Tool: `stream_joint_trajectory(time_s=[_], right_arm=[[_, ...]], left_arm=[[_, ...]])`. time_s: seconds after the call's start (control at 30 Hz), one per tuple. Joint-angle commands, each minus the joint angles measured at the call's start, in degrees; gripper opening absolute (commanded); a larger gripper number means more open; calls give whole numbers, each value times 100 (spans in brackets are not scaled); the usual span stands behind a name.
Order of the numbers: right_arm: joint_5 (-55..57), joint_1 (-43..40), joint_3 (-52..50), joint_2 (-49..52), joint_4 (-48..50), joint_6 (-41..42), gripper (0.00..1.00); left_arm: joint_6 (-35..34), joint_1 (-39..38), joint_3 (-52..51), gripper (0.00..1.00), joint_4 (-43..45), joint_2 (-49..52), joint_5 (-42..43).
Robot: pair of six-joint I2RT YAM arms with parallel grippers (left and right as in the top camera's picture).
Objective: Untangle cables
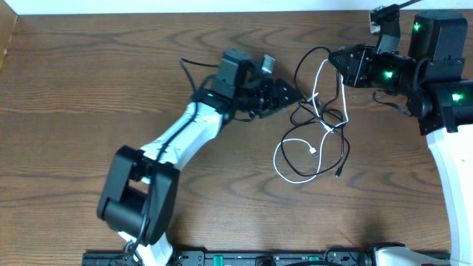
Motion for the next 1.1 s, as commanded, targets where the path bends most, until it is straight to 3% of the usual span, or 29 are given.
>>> stream_joint_trajectory(time_s=[0.0, 0.33, 0.43, 0.53, 0.57, 0.63, 0.67, 0.73, 0.83, 1.07], right_arm=[[7, 26, 122, -4, -35, -24, 1], [164, 24, 120, -4, -131, -50, 1], [245, 26, 92, 0, -192, -74, 1], [243, 24, 59, 46, -203, -66, 1], [243, 24, 57, 70, -212, -66, 1], [245, 20, 57, 72, -210, -68, 1], [247, 20, 57, 72, -219, -68, 1], [459, 17, 57, 74, -339, -68, 1], [1134, 17, 57, 76, -605, -61, 1], [3364, 11, 22, 588, -1263, 155, 1]], left_arm=[[-820, -227, 72, 63, 184, 256, -223], [-3053, -457, 72, 63, 817, 654, -378], [-3117, -531, 72, 56, 846, 669, -568], [-3038, -562, 72, 40, 935, 669, -640], [-2859, -562, 72, 20, 946, 669, -688], [-2028, -531, 72, 8, 990, 669, -715], [-962, -424, 72, 7, 872, 667, -691], [4, -192, 72, 7, 201, 662, -798], [927, 317, 72, 7, -1108, 553, -1300], [2238, 1257, 74, 7, -2485, -643, -2262]])
